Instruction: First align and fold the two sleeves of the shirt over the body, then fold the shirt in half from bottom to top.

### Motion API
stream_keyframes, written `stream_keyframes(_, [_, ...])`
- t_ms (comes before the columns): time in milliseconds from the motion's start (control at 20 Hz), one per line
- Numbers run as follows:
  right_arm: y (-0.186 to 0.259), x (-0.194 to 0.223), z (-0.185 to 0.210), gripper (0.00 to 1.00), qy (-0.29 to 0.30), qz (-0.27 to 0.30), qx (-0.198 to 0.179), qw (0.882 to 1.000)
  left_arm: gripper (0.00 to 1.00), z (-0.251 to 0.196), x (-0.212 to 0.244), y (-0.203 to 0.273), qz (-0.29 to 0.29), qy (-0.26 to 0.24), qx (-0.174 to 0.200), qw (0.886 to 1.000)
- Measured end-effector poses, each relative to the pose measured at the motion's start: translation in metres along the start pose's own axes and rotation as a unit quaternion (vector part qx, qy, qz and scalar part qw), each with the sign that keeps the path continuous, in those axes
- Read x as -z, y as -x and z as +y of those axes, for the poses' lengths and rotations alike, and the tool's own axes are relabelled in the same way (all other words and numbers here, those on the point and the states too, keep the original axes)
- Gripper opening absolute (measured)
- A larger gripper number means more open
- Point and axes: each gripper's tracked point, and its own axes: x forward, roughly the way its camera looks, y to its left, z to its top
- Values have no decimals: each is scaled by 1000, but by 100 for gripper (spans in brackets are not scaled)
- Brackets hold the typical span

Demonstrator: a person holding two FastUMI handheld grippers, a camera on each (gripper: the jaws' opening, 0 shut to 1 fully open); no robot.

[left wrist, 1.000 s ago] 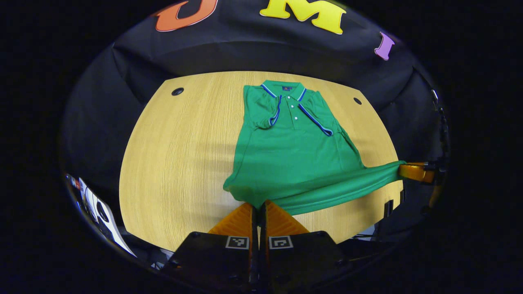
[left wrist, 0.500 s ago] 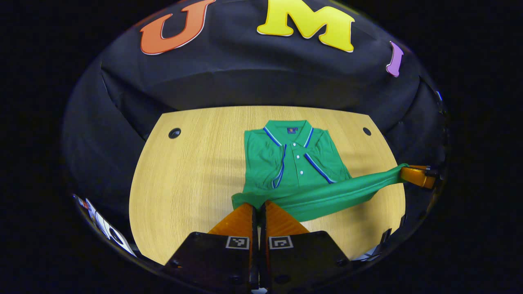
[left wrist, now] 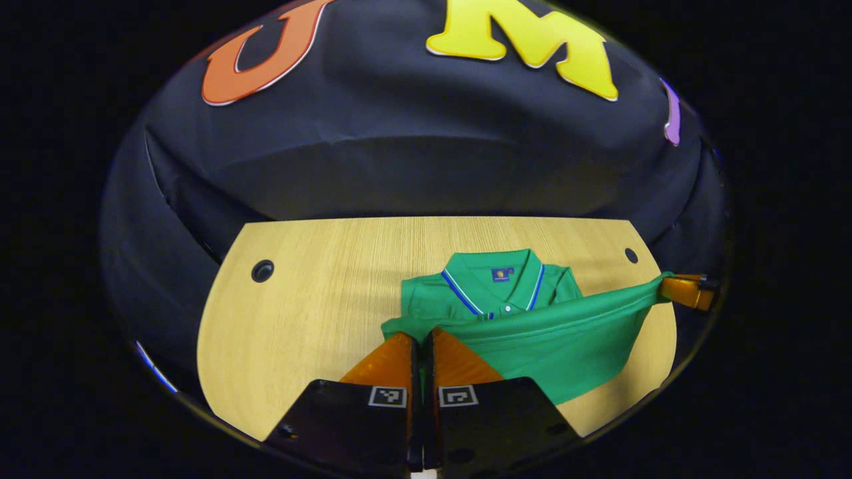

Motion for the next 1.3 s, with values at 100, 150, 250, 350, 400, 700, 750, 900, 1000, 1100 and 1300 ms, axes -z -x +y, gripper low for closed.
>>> stream_keyframes(100, [-41,-3,-2,3,-10,-7,-2,1000,4,7,-8,-29,-12,-1,0,1000])
stream_keyframes(150, [-57,-4,-1,3,-16,-8,-5,1000,3,11,-11,-43,-20,-6,-3,1000])
stream_keyframes(250, [-85,-9,2,3,-14,-20,-9,1000,4,17,-13,-66,-25,-2,-3,1000])
stream_keyframes(350, [-112,-9,7,2,-2,-24,-12,1000,4,20,-11,-87,-22,-2,-11,1000])
stream_keyframes(400, [-125,-7,9,2,2,-23,-13,1000,3,24,-8,-97,-19,-9,-17,1000])
stream_keyframes(700, [-159,3,15,3,-10,-16,-15,1000,3,32,0,-120,-11,-28,-34,999])
stream_keyframes(750, [-161,6,10,2,-12,-11,-7,1000,4,30,-4,-121,-18,-33,-30,999])
stream_keyframes(900, [-163,10,2,7,-18,-5,6,1000,6,21,-11,-128,-42,-25,-4,999])
stream_keyframes(1000, [-159,8,-9,17,-13,-11,27,999,13,20,-8,-126,-39,-15,5,999])
stream_keyframes(1100, [-147,1,-17,52,6,-26,36,999,23,27,-10,-119,-43,-9,-5,999])
stream_keyframes(1300, [-96,-20,-7,90,15,-56,12,998,96,28,-17,-76,-54,7,-8,999])
